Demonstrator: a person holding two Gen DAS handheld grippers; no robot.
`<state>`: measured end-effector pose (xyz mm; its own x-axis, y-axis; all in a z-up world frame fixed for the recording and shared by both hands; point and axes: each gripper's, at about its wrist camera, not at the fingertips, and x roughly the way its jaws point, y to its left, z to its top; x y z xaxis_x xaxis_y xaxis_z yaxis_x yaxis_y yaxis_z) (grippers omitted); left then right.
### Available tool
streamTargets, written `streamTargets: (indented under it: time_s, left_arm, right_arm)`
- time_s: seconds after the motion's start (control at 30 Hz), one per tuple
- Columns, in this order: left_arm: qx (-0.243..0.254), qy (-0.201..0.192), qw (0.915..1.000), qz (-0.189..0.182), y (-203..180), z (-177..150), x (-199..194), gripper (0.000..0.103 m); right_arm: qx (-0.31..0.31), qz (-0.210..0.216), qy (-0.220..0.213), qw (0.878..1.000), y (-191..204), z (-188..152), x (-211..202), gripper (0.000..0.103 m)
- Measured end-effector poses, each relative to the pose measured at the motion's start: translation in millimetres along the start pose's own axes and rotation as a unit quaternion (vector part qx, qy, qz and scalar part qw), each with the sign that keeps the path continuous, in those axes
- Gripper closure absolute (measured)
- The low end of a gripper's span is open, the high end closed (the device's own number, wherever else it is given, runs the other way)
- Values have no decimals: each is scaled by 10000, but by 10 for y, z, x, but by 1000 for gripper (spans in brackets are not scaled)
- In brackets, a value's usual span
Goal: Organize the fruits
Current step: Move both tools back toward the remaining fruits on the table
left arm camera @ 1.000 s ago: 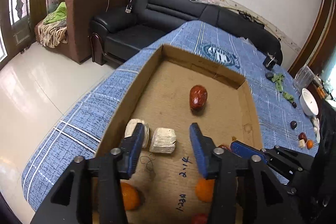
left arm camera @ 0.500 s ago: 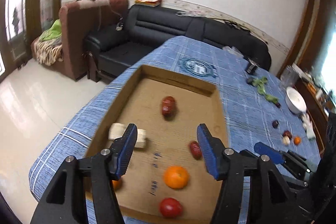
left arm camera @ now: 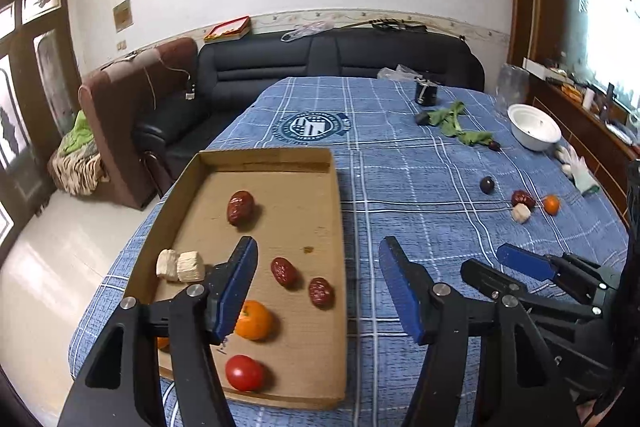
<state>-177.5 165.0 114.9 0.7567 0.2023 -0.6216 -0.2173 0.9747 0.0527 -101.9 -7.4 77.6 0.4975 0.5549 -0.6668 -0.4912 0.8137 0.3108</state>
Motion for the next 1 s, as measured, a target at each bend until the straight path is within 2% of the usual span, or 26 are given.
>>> streamTargets:
  time_s: [0.27, 0.7, 1.0]
  left_arm:
    - [239, 78, 9997, -5, -259, -7, 25, 39]
    - [436, 246, 9987, -126, -462, -42, 117, 39]
    - [474, 431, 9975, -313, -554, -49, 255, 39]
  right_arm:
    - [265, -57, -75, 9996, -280, -68, -124, 46]
    - [487, -168, -97, 9986, -547, -133, -229, 42]
    - [661, -626, -183, 9957, -981, -170, -475, 38]
